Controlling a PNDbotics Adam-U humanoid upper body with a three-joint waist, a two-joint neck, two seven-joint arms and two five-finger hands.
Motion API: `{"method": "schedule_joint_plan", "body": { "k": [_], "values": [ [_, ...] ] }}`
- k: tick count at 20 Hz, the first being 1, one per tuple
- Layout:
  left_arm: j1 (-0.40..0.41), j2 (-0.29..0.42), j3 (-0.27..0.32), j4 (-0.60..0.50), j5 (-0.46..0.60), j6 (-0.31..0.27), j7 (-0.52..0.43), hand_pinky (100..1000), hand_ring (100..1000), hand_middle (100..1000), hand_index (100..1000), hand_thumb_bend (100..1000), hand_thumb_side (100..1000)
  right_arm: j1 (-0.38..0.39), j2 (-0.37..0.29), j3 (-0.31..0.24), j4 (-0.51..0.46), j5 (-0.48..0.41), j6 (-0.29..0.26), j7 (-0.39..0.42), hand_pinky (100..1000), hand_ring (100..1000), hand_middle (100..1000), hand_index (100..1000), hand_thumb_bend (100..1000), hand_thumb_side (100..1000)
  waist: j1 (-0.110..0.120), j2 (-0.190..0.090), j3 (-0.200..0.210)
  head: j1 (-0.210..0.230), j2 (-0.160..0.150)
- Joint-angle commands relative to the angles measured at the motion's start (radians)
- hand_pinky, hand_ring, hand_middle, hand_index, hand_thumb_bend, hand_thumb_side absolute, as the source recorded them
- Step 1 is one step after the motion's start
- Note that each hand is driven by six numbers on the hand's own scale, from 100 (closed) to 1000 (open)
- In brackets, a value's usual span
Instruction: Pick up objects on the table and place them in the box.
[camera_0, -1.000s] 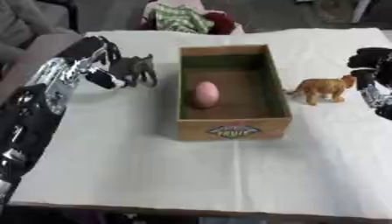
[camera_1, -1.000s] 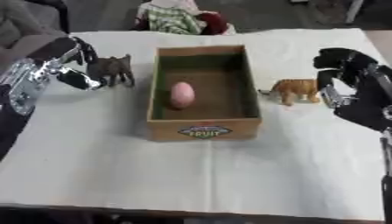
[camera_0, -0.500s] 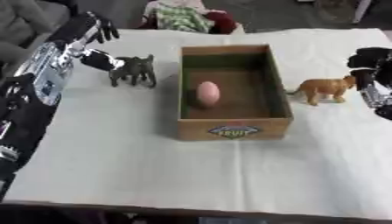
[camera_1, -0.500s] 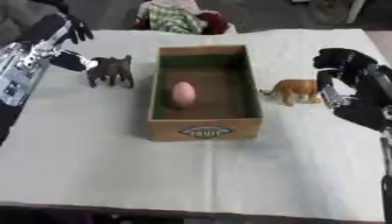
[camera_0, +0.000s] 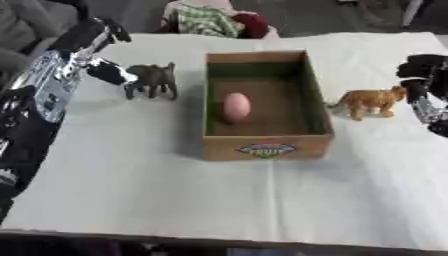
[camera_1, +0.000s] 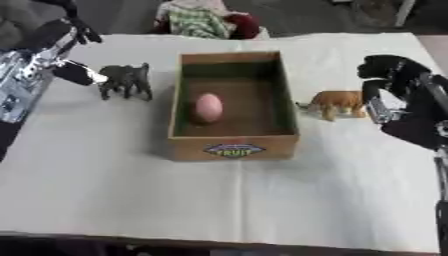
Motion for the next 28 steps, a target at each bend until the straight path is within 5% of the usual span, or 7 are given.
{"method": "schedule_joint_plan", "body": {
  "k": [1,10,20,21,22,28],
  "values": [
    [-0.025,0.006,0.011,0.038,-0.039,-0.017,0.027,742,723,682,737,696,302,-0.02,-0.019,-0.001,-0.006,0.003,-0.006,0.005,803,816,744,846,100,262,-0.002,-0.013,-0.002,0.0,-0.007],
    [-0.029,-0.037,0.007,0.116,-0.061,-0.046,0.065,709,647,617,709,637,297,-0.023,-0.018,-0.001,-0.003,0.002,-0.008,0.006,803,815,743,845,100,262,-0.004,-0.01,-0.009,-0.001,-0.008],
    [-0.028,-0.046,0.005,0.134,-0.061,-0.045,0.043,602,425,381,510,414,249,-0.02,-0.017,-0.003,-0.004,0.003,-0.006,0.007,802,815,742,839,100,267,-0.001,-0.011,-0.006,-0.001,-0.007],
    [-0.028,-0.046,0.005,0.132,-0.06,-0.043,0.047,582,382,336,471,295,286,-0.02,-0.016,-0.003,-0.004,0.003,-0.006,0.007,802,815,742,839,100,265,-0.001,-0.011,-0.006,-0.002,-0.007],
    [-0.029,-0.045,0.008,0.128,-0.058,-0.038,0.057,573,361,313,451,348,226,-0.019,-0.016,-0.003,-0.004,0.003,-0.005,0.007,802,815,742,838,100,268,-0.001,-0.012,-0.006,-0.002,-0.007],
    [-0.033,-0.041,0.017,0.079,-0.01,-0.015,0.125,549,287,231,381,200,190,-0.016,-0.015,-0.004,-0.005,0.003,-0.004,0.007,803,815,742,838,100,269,0.0,-0.017,-0.004,-0.003,-0.006]
  ]
}}
